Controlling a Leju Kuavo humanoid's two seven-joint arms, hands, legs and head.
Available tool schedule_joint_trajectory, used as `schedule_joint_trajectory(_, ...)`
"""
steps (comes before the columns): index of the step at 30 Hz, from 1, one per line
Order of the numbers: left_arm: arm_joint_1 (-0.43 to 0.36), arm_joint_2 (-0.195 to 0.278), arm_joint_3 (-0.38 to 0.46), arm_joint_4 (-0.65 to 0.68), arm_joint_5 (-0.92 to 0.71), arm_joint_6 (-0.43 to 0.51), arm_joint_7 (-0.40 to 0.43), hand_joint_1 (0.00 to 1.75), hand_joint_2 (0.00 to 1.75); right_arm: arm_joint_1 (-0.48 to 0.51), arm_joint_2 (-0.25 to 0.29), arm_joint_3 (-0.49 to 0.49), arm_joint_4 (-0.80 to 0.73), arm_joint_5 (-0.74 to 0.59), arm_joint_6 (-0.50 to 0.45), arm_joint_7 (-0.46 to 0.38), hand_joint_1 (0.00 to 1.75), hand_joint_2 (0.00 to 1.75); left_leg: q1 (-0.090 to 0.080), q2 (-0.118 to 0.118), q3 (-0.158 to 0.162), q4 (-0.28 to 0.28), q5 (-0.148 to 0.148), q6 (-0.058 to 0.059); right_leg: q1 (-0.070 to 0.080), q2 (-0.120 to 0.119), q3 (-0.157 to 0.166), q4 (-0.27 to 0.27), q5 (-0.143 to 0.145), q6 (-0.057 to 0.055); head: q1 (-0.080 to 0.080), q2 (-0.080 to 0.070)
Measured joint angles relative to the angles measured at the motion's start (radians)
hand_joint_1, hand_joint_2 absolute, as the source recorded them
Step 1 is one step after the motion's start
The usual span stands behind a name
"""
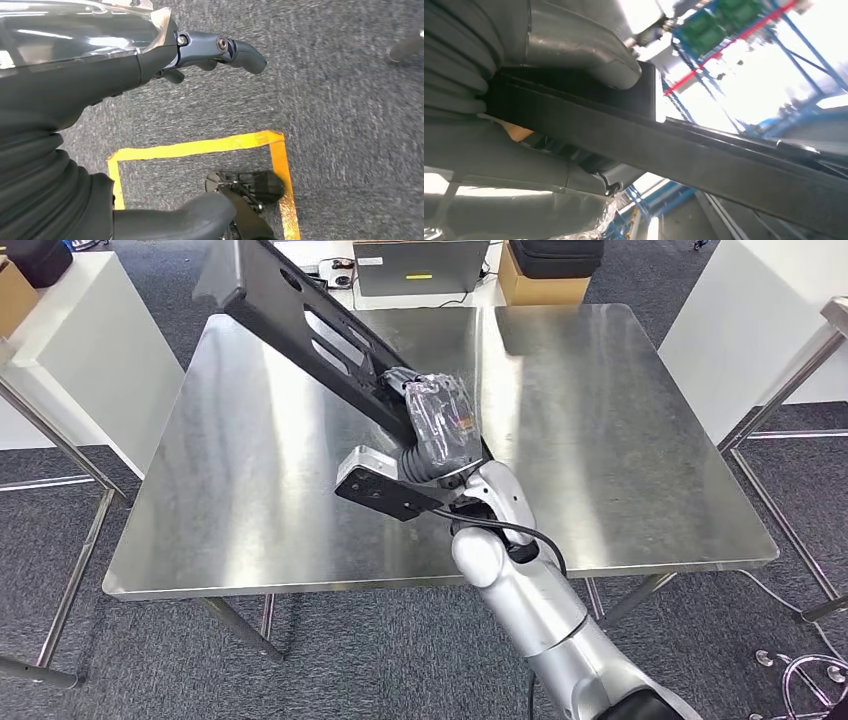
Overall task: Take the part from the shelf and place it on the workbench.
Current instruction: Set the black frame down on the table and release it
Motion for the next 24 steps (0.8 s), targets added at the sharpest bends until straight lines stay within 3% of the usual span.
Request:
schedule_joint_trajectory(3, -0.002, -0.001, 0.0, 0.0, -0.002, -0.01, 0.012, 0.0, 1.75, -0.045, 0.013, 0.01, 0.078, 0.103, 0.004, 0.05, 1.75, 1.75, 0.0, -0.003, 0.005, -0.006, 0.005, -0.002, 0.004, 0.001, 0.007, 0.003, 0.002, 0.005, 0.001, 0.0)
schedule_joint_trajectory(10, -0.002, -0.002, 0.0, 0.0, -0.014, -0.026, 0.025, 0.0, 1.75, -0.121, 0.043, 0.028, 0.242, 0.211, 0.033, 0.096, 1.75, 1.75, -0.01, -0.011, 0.001, -0.006, 0.0, 0.004, 0.006, 0.0, 0.013, -0.02, -0.005, 0.0, 0.002, 0.0)
schedule_joint_trajectory(17, -0.004, -0.002, 0.001, 0.0, -0.04, -0.051, 0.043, 0.0, 1.75, -0.24, 0.076, 0.048, 0.573, 0.362, 0.016, 0.198, 1.75, 1.75, -0.012, -0.011, 0.002, -0.006, 0.003, 0.012, 0.003, -0.001, 0.004, -0.021, -0.001, 0.006, 0.002, 0.0)
schedule_joint_trajectory(24, -0.007, -0.002, 0.001, 0.0, -0.062, -0.064, 0.044, 0.0, 1.75, -0.303, 0.044, 0.028, 0.823, 0.385, -0.023, 0.241, 1.75, 1.75, -0.011, -0.011, 0.003, -0.006, 0.004, 0.014, 0.002, -0.001, 0.01, -0.02, 0.001, 0.01, 0.002, 0.0)
